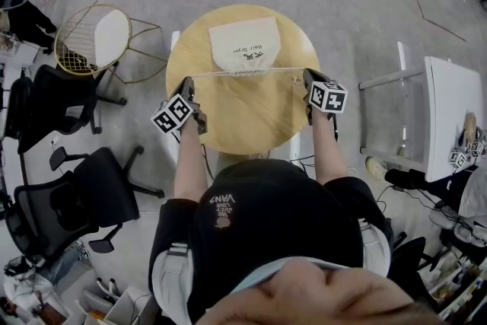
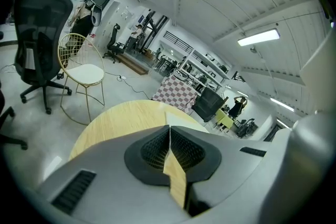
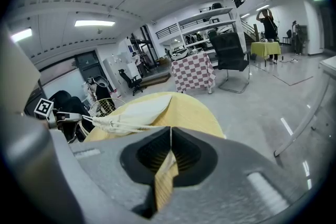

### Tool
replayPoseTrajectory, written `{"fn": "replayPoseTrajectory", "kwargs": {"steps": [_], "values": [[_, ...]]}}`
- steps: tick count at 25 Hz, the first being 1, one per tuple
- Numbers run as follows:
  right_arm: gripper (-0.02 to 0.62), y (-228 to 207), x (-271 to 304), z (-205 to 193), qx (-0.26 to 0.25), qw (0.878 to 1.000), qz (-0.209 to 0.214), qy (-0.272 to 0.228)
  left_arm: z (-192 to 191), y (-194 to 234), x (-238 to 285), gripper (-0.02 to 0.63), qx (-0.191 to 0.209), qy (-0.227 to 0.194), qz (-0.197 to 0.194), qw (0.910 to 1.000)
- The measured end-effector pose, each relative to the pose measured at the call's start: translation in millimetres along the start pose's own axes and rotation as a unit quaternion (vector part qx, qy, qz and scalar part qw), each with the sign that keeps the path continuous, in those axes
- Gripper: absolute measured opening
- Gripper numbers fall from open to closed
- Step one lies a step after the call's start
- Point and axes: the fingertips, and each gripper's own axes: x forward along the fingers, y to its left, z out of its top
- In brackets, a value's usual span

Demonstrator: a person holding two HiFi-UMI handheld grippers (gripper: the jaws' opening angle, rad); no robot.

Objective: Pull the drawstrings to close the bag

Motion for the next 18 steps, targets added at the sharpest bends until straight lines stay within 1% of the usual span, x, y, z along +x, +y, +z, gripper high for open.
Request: {"fn": "replayPoseTrajectory", "kwargs": {"steps": [6,10,14,18], "values": [[0.002,-4.4,-3.9,-1.4,0.003,1.000,-0.009,-0.003,2.3,2.4,-0.8,0.014,-0.003,-0.002,0.003,1.0000],[0.002,-5.9,-3.1,-3.2,0.004,1.000,-0.006,-0.002,2.0,7.7,-2.0,0.015,-0.013,-0.004,0.004,0.9999],[0.002,-9.7,-4.1,-5.6,0.007,1.000,-0.010,0.000,1.5,12.3,-2.6,0.015,-0.022,-0.007,0.006,0.9997],[0.002,-8.0,-3.0,-8.9,-0.002,1.000,-0.010,0.009,2.2,14.2,-2.3,0.014,-0.017,-0.002,0.008,0.9998]]}}
